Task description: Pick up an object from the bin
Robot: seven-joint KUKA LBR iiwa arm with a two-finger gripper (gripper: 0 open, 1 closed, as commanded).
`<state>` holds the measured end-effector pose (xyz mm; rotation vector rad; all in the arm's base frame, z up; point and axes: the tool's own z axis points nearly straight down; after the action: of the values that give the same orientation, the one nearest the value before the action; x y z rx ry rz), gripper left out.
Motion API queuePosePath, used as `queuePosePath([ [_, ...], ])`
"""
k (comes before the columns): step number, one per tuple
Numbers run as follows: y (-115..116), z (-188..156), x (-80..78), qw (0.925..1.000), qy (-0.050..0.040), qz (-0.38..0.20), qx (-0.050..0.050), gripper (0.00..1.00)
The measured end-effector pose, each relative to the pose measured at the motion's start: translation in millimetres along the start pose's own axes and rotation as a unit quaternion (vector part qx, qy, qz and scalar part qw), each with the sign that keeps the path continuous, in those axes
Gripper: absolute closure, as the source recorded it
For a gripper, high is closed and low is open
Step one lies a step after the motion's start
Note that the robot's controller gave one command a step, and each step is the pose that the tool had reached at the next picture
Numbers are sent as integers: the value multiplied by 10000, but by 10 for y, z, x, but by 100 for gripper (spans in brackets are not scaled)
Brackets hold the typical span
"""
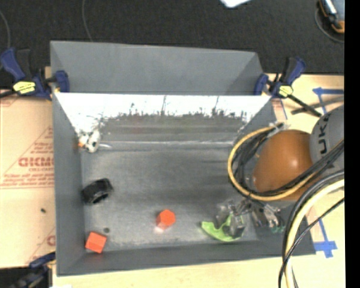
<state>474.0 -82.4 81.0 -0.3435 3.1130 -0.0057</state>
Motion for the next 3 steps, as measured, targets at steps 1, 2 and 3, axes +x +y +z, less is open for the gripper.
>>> queuePosePath([
  [1,0,92,13,9999,12,140,-5,100],
  [2,-98,99,14,10000,-22,-29,6,100],
  [3,-114,-894,2,10000,20,75,-9,100],
])
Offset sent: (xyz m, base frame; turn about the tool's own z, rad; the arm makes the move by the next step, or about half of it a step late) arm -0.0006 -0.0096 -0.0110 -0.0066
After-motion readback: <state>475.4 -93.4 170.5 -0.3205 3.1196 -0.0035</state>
